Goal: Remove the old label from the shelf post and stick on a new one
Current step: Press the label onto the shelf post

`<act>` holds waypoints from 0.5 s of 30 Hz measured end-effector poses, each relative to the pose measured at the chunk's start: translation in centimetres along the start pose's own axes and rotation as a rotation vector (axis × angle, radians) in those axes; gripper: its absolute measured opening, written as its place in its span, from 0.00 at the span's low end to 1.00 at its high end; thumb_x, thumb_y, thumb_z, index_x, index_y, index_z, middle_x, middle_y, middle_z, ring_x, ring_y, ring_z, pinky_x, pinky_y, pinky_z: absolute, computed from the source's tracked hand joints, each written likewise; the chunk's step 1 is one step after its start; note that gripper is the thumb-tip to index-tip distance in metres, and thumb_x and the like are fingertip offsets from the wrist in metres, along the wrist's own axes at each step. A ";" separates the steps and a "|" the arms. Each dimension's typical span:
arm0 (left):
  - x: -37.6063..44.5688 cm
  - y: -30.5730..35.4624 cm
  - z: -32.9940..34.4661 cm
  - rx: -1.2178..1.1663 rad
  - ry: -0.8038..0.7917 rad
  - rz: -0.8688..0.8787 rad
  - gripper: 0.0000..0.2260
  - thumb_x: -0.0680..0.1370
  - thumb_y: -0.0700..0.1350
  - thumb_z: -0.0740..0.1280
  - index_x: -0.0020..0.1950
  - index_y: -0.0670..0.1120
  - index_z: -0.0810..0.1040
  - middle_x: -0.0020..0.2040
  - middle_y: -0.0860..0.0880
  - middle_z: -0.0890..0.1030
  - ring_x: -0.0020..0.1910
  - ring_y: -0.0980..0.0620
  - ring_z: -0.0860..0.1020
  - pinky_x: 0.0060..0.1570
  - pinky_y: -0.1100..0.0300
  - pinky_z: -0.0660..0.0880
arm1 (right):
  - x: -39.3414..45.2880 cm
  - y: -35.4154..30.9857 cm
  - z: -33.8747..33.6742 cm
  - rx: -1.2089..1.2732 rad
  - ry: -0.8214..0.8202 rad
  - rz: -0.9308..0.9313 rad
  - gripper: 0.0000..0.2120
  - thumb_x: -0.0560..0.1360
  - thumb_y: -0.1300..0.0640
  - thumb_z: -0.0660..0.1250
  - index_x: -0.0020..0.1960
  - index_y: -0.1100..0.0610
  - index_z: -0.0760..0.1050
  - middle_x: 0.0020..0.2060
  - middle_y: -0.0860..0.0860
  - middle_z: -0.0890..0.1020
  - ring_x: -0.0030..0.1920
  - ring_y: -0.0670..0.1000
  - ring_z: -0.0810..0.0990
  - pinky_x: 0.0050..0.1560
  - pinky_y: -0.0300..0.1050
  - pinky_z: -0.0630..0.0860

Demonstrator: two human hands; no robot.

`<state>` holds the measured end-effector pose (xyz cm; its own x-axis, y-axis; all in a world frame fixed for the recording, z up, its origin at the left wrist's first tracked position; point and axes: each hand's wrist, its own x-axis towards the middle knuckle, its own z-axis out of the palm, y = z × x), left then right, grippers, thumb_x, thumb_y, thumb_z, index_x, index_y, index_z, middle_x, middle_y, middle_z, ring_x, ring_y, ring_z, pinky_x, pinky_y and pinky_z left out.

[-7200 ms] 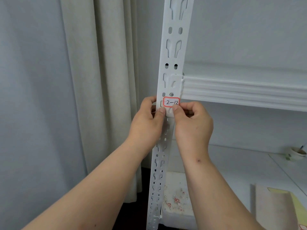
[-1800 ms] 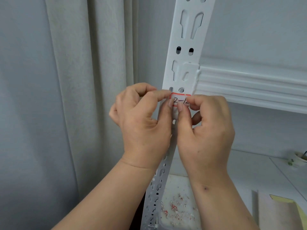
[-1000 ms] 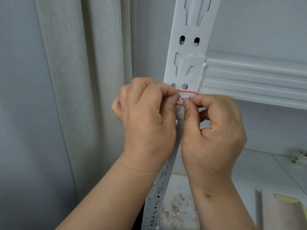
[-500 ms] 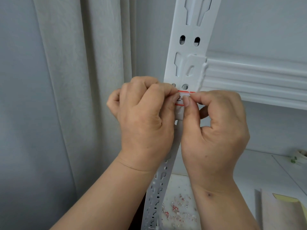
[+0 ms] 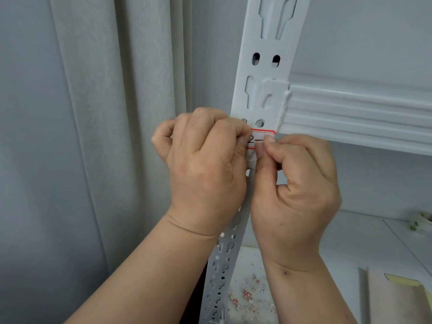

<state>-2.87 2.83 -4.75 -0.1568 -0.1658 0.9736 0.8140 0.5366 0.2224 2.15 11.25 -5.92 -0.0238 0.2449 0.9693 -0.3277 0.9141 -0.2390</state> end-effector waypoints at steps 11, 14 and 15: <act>-0.2 0.7 -0.5 -0.045 -0.111 -0.151 0.02 0.78 0.44 0.69 0.47 0.47 0.81 0.46 0.51 0.80 0.47 0.52 0.77 0.55 0.57 0.59 | 0.6 -1.0 -0.9 -0.028 -0.056 0.038 0.02 0.74 0.63 0.69 0.42 0.61 0.79 0.40 0.52 0.80 0.38 0.54 0.79 0.39 0.57 0.75; 0.2 0.7 -0.5 -0.042 -0.100 -0.110 0.03 0.78 0.44 0.69 0.46 0.47 0.82 0.45 0.50 0.81 0.46 0.50 0.79 0.55 0.56 0.59 | 0.8 -0.9 -0.7 -0.024 -0.055 0.049 0.03 0.75 0.62 0.69 0.44 0.61 0.81 0.41 0.53 0.81 0.38 0.54 0.79 0.39 0.57 0.75; 0.2 0.7 -0.4 -0.044 -0.095 -0.101 0.04 0.78 0.44 0.68 0.45 0.47 0.82 0.44 0.50 0.81 0.45 0.50 0.79 0.55 0.56 0.59 | 0.8 -0.8 -0.6 -0.018 -0.055 0.052 0.03 0.75 0.63 0.69 0.45 0.61 0.82 0.41 0.53 0.81 0.39 0.54 0.80 0.39 0.57 0.75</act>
<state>-2.11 2.80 -4.44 -0.2897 -0.1375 0.9472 0.8150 0.4835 0.3194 2.96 10.91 -5.00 -0.0922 0.2743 0.9572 -0.3080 0.9063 -0.2894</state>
